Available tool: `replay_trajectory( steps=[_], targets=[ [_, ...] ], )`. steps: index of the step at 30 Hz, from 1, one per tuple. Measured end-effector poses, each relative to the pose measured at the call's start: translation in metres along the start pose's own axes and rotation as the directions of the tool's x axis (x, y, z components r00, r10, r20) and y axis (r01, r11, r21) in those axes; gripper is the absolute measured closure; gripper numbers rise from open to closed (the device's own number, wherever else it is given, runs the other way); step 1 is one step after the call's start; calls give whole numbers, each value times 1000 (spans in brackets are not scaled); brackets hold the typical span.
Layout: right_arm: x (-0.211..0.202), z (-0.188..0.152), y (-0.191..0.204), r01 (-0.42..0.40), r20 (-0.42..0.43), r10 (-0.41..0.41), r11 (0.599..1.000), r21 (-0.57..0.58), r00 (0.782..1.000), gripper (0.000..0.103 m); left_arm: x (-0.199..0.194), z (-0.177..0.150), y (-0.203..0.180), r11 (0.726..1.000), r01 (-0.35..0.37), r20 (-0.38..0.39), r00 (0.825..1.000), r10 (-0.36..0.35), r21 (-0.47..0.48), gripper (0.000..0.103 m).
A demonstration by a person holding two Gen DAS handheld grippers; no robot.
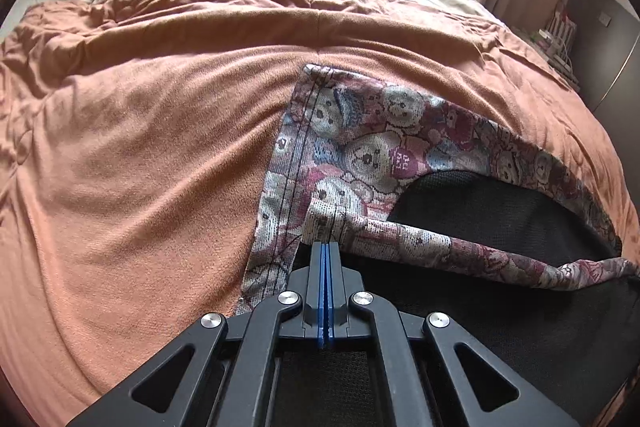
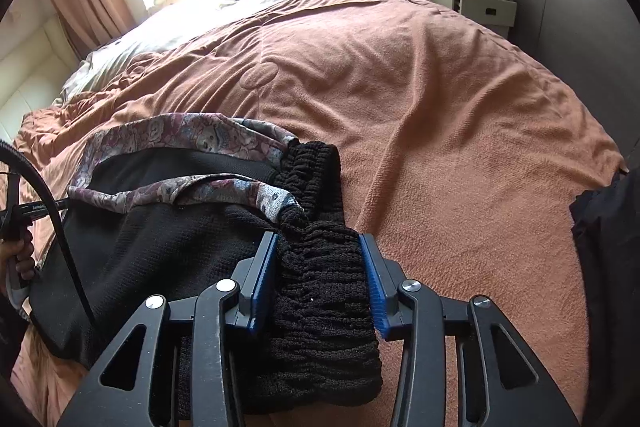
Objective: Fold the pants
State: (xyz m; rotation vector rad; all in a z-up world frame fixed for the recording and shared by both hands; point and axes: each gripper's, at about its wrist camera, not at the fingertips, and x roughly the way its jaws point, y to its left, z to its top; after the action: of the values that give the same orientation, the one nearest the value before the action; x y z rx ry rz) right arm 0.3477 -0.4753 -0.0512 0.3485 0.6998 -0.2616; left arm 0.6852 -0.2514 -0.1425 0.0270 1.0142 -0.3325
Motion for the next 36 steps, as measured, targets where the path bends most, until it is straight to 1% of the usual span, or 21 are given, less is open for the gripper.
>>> replay_trajectory(
  steps=[4,6,10,14,16,18,19,20,21,22,24,25,27,32,33,34,35,36],
  targets=[
    [-8,0,3,-6,39,6,1000,-2,999,68,-13,12,6,999,25,28,999,-24,-36,103],
    [-11,-1,2,-11,56,10,1000,6,998,70,-18,18,8,998,23,43,999,-21,-51,103],
    [-14,2,1,-26,77,25,999,18,997,72,-23,33,8,998,-26,64,997,30,-65,103],
    [-11,10,5,-22,93,21,1000,11,995,73,-24,41,10,996,-26,82,996,33,-87,103],
    [-7,12,6,-12,95,11,1000,9,995,73,-18,43,8,997,-22,65,998,27,-73,103],
    [-1,13,6,-4,89,3,1000,12,996,73,-6,42,7,998,-10,16,1000,11,-66,103],
    [4,12,5,-1,83,0,1000,16,997,73,-1,40,7,998,-4,-4,1000,4,-65,101],
    [8,12,4,2,76,-3,1000,20,997,73,3,38,6,998,-4,-19,1000,3,-64,98],
    [11,12,4,5,70,-7,1000,24,998,73,6,35,6,998,-5,-33,999,3,-63,85],
    [13,14,5,8,64,-10,1000,26,998,73,9,32,6,998,-4,-43,999,1,-61,66],
    [16,14,4,7,60,-9,1000,27,998,73,11,28,6,999,-15,-39,999,13,-44,45],
    [17,15,4,7,59,-9,1000,25,998,73,11,26,6,999,-27,-31,999,26,-33,42],
    [16,17,4,4,60,-6,1000,24,998,73,13,26,6,998,-52,-29,998,52,-21,42],
    [16,18,5,4,66,-5,1000,16,998,73,31,24,3,1000,-27,-79,997,26,-3,42],
    [17,17,4,4,67,-5,1000,16,998,73,34,22,2,999,-34,-77,996,34,1,45],
    [18,17,4,3,68,-4,1000,16,998,73,36,21,0,999,-40,-69,997,41,9,57],
    [19,16,4,1,70,-2,1000,14,998,73,37,20,-3,998,-53,-61,997,54,24,67],
    [19,16,4,0,72,-1,1000,10,997,73,37,18,-5,997,-71,-53,996,73,39,84]
  ],
)
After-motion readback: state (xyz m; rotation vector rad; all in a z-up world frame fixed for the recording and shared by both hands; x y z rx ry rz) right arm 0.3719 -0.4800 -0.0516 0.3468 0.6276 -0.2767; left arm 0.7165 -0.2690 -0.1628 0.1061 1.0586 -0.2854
